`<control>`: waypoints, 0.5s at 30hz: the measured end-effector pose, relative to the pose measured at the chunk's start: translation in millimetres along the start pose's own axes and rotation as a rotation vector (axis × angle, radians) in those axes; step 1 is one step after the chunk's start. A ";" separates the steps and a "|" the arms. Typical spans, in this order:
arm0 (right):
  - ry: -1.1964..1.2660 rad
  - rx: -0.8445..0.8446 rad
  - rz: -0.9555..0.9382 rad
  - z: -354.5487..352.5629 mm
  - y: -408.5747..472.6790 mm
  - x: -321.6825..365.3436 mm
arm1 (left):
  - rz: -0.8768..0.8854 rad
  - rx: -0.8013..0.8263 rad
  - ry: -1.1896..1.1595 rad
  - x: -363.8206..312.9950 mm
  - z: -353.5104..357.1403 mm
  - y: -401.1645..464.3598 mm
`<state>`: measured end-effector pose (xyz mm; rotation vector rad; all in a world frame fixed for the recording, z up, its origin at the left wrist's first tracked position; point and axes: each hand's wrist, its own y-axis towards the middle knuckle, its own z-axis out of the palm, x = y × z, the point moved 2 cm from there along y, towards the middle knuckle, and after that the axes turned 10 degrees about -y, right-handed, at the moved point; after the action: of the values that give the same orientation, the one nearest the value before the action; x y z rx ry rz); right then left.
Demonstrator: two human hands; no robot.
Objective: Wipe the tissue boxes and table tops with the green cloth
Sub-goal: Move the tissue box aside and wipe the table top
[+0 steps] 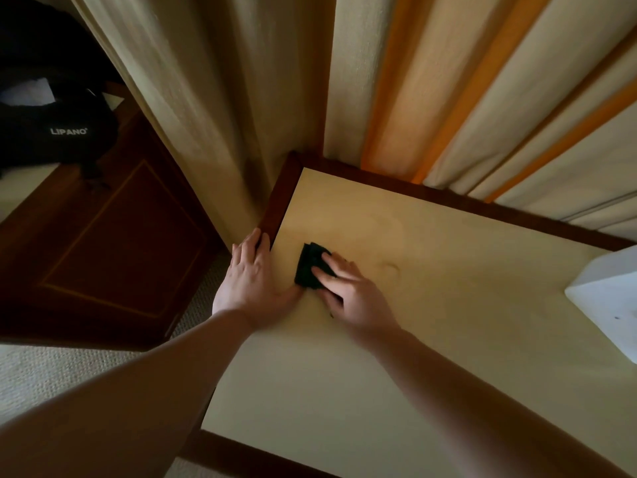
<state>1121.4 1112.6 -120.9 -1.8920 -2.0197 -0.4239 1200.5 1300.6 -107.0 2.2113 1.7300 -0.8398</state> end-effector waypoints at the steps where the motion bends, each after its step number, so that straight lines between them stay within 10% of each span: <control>1: 0.016 0.033 0.020 -2.8 -10.5 -4.0 | 0.012 -0.003 0.000 0.7 -0.9 0.3; 11: 0.031 -0.227 0.223 -42.9 -7.2 -25.0 | 0.037 -0.003 -0.078 8.3 -1.4 4.3; 15: -0.041 0.041 0.226 -40.8 13.1 6.5 | 0.051 0.003 -0.172 12.5 -4.9 4.6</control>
<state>1135.8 1101.4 -81.5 -2.0891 -1.7965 -0.2837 1208.1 1311.9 -110.7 2.1072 1.5878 -0.9892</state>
